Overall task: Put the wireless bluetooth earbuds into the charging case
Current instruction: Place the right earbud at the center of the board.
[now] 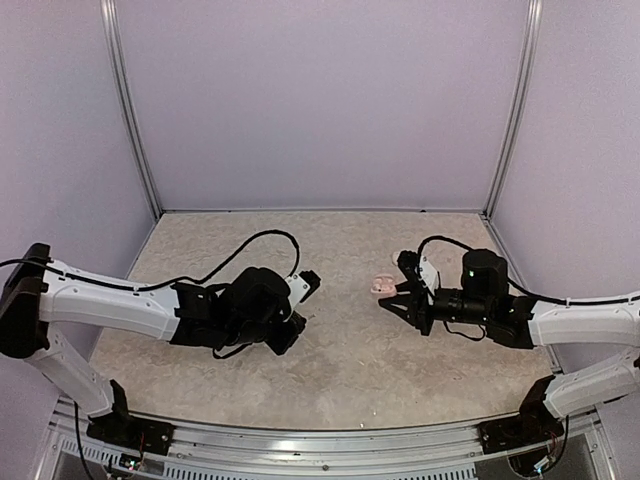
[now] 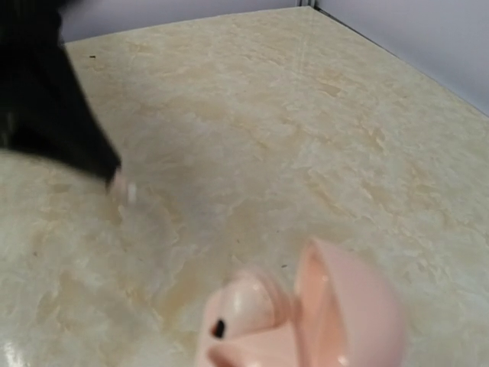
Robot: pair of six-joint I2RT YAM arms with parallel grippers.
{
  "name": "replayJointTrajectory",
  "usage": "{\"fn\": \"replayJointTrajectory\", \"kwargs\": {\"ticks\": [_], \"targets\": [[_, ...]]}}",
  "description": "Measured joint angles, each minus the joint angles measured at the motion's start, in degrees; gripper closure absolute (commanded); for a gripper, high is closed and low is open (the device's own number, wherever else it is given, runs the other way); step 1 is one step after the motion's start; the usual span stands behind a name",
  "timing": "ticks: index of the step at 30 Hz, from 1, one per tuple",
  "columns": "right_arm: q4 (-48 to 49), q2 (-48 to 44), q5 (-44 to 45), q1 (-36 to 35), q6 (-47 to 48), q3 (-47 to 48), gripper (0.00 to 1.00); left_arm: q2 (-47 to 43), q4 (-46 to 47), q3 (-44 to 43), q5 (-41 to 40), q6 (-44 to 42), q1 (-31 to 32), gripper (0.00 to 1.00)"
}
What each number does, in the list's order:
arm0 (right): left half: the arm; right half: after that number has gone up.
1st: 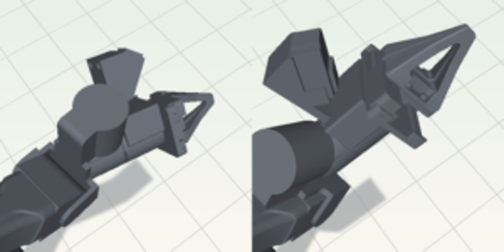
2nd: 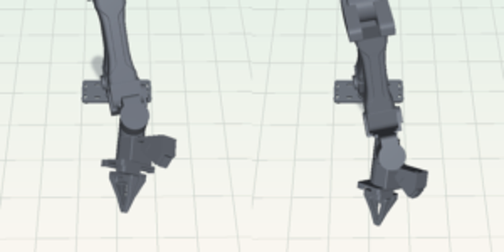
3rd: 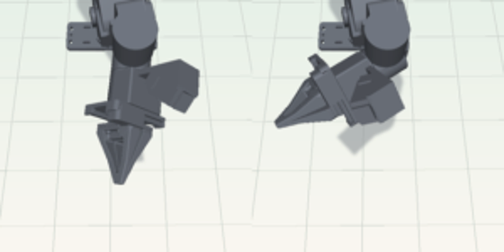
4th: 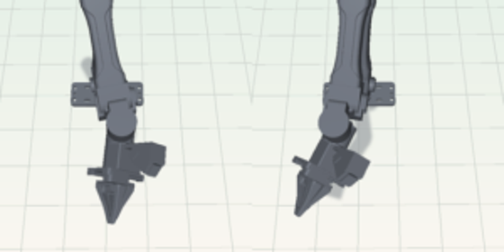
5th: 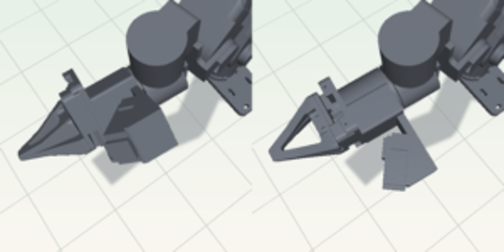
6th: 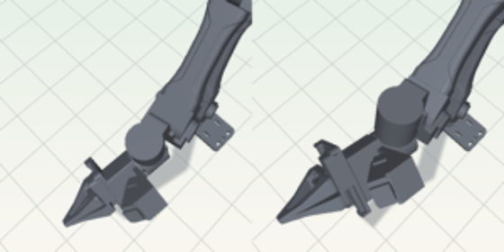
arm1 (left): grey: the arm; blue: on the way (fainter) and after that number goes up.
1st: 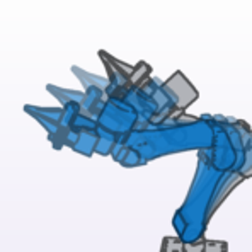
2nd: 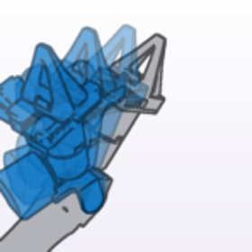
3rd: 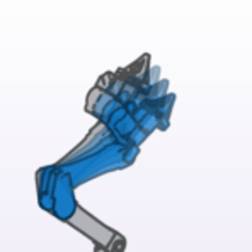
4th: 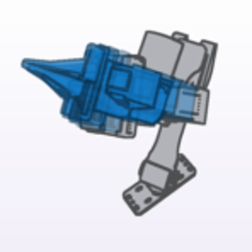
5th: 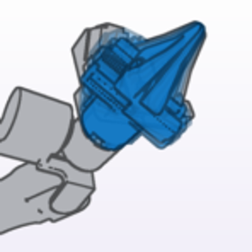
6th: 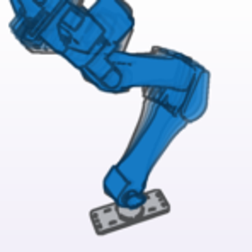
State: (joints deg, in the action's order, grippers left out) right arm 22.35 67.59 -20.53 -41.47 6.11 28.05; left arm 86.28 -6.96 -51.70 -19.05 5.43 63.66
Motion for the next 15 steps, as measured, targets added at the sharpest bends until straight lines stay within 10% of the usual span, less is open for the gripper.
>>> {"fn": "replayJointTrajectory", "kwargs": {"ticks": [15], "targets": [[-0.09, -2.58, 0.2, 0.02, -1.73, 0.0, 1.0, 19.54, 0.52, -3.74, -2.54, -8.61, 3.56, 0.84]]}}
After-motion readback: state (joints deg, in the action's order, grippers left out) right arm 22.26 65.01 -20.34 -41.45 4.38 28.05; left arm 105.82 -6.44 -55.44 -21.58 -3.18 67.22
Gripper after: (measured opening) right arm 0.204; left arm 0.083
